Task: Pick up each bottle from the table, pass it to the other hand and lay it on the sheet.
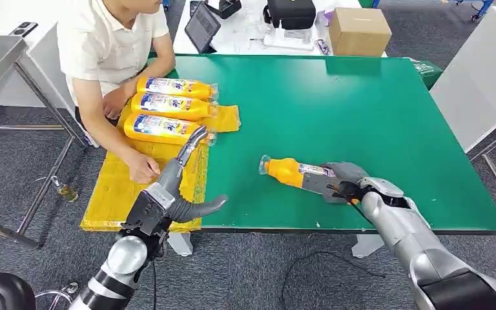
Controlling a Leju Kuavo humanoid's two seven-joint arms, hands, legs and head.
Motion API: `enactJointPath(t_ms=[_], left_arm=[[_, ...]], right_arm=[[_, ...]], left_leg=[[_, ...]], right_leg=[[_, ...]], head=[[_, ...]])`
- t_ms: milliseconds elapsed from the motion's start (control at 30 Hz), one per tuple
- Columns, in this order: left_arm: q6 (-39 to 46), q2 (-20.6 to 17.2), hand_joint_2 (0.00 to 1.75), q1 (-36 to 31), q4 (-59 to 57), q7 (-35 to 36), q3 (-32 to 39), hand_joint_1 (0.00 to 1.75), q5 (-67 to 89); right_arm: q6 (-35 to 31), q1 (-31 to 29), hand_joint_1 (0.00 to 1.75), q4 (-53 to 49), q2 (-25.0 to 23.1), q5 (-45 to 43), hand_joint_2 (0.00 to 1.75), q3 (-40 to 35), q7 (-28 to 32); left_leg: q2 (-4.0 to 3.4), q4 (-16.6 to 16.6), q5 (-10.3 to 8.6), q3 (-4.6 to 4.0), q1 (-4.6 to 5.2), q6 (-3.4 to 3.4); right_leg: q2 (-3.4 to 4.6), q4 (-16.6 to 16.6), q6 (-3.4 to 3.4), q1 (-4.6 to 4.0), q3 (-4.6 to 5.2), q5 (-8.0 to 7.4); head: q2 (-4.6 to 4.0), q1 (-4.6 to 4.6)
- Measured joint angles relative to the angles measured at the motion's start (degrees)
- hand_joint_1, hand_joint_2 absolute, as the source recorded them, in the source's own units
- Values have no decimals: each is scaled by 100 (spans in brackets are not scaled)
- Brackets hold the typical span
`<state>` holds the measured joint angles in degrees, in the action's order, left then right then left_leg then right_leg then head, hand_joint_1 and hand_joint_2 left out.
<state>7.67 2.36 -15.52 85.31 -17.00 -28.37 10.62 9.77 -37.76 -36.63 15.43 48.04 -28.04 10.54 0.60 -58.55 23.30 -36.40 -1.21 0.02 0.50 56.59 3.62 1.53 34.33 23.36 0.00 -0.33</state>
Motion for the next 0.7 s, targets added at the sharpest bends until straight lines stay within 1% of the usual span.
enactJointPath(t_ms=[267,433,500,600,700], left_arm=[[4,13,175,0,0,-7,-2,0,-39],[107,17,175,12,0,-63,0,0,-161],[175,78,175,91,0,-59,17,0,-477],[280,252,175,376,0,-46,52,0,-1337],[424,417,175,652,-11,-50,48,0,-2088]], right_arm=[[-85,7,175,-2,48,-123,175,-74,55],[-458,169,175,-176,48,-742,175,-96,388],[-685,384,175,-418,9,-1126,175,-13,564],[-1069,850,175,-1041,-156,-1677,175,243,730],[-1267,1234,175,-1660,-365,-2086,175,483,861]], left_leg=[[0,0,-1,0,0,0],[-1,0,0,-4,0,0],[-1,0,1,-7,0,-2],[-1,1,4,-18,-1,-5],[0,1,4,-38,-2,-5]], right_leg=[[0,0,0,0,-1,0],[0,0,0,0,0,0],[0,1,0,-1,0,0],[1,2,0,-1,16,1],[-1,2,-1,-1,37,4]], head=[[0,0],[0,0],[0,0],[0,0],[0,-2]])
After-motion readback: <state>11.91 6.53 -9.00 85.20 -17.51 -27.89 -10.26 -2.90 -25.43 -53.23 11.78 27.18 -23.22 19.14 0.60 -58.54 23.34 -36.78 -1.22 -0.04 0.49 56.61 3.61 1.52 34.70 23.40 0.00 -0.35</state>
